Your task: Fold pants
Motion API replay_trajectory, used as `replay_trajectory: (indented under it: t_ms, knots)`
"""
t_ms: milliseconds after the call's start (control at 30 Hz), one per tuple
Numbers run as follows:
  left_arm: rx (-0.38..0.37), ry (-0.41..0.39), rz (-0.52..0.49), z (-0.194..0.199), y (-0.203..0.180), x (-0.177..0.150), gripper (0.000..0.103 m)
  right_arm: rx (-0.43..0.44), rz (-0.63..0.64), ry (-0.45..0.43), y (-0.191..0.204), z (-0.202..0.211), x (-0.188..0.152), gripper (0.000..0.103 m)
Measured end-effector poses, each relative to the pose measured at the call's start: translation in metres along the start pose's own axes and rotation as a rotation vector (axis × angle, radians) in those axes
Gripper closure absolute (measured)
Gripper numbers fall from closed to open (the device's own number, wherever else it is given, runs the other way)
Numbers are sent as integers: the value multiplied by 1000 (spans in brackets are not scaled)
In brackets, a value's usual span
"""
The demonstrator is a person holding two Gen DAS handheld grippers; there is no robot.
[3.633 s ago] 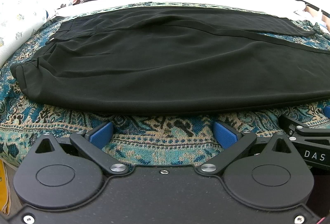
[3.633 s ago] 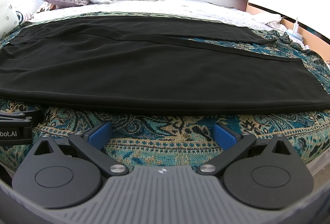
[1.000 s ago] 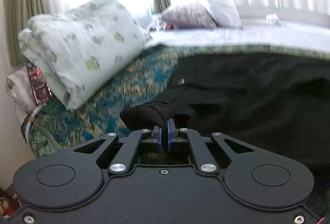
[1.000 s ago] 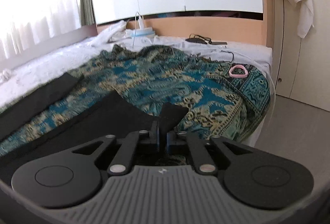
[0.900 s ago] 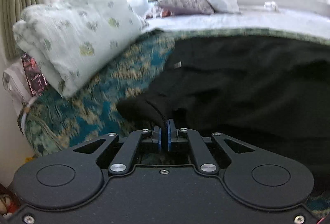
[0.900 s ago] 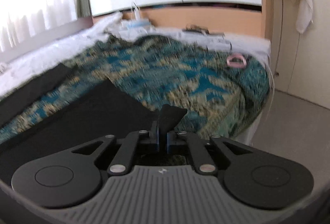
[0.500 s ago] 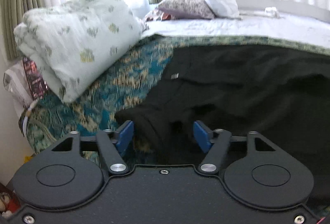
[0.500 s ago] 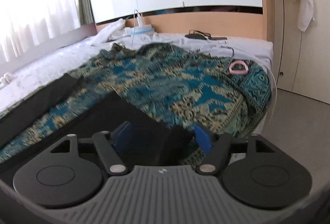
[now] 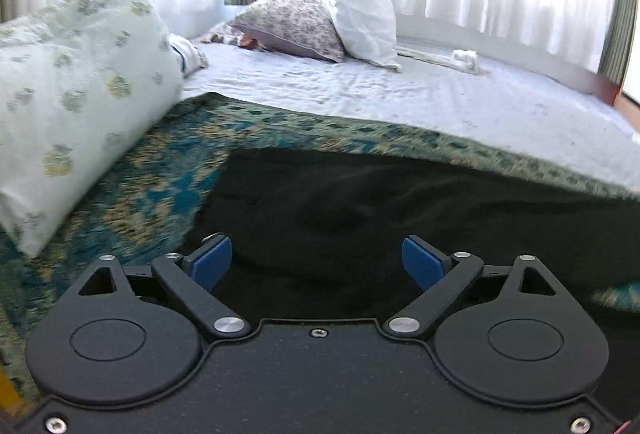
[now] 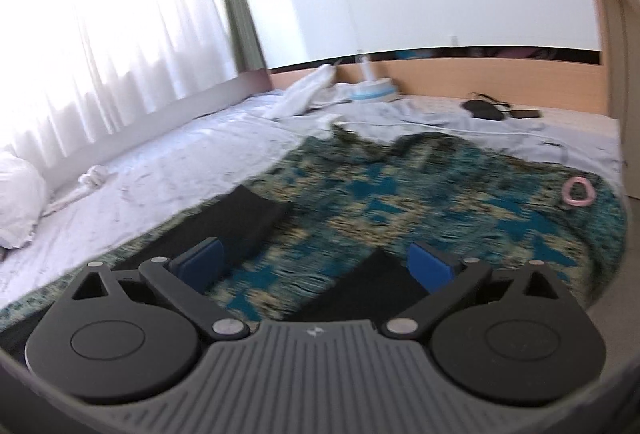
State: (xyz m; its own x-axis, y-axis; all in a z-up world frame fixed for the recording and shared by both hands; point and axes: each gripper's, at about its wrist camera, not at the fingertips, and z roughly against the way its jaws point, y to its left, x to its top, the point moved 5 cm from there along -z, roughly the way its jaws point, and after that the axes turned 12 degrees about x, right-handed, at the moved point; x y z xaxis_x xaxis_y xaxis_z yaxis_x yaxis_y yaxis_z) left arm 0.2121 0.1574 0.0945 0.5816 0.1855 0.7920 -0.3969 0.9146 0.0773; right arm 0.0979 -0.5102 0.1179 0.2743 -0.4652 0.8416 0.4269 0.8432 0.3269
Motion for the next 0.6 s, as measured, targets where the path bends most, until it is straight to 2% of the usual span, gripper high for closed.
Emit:
replay_trajectory:
  t_ms: [200,333,467,600]
  knots:
    - [-21,105,90,-50,-23,30,8,30,-2,43,42,-46,14,0]
    - [21,175,156,-97,-35,46,8,42,-19,83,67,-84,17,0]
    - [113,181,231,-136,-43,54,7,59,-24,111,90,-120,11,0]
    - [113,217,278,-171,-57,64,5,61,-7,133,112,-153,5,0]
